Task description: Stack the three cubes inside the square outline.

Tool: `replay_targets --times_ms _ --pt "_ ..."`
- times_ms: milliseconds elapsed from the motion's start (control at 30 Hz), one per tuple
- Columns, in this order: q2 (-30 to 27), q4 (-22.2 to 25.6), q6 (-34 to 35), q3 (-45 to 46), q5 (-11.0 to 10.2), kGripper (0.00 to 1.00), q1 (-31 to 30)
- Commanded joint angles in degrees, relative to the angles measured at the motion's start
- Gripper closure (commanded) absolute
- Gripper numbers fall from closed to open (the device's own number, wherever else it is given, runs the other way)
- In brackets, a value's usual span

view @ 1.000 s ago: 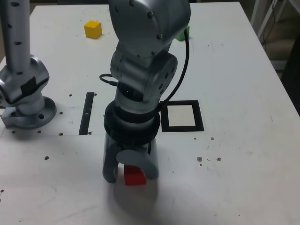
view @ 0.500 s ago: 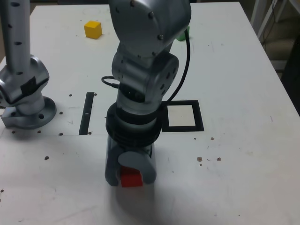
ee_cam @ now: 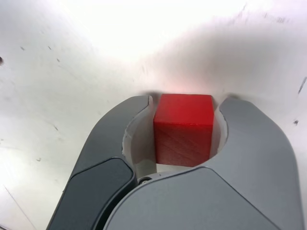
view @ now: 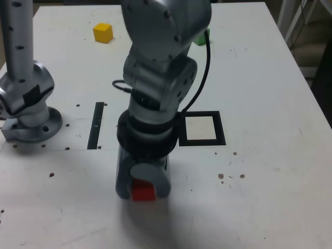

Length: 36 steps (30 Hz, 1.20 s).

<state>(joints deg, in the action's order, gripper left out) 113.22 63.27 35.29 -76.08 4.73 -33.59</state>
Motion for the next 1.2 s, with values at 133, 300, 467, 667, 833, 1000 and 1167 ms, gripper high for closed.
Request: replay_targets --times_ms 133,300,467,667,833,1000,1167 --pt "-0.18 8.12 -2.93 -7.67 -2.16 0.70 2.71" --pt "-0.17 15.48 -7.05 -15.78 -4.55 0.70 6.82" --pt "-0.49 18.75 -10.81 -20.87 -6.27 0.70 10.84" --pt "-0.07 18.94 -13.88 -23.07 -6.54 0.70 14.62" --pt "1.11 19.16 -17.04 -23.47 -6.59 0.70 18.65" --pt "3.35 19.19 -20.41 -24.01 -6.64 0.70 22.67" --pt "6.87 19.16 -24.64 -25.90 -6.01 0.70 25.75"
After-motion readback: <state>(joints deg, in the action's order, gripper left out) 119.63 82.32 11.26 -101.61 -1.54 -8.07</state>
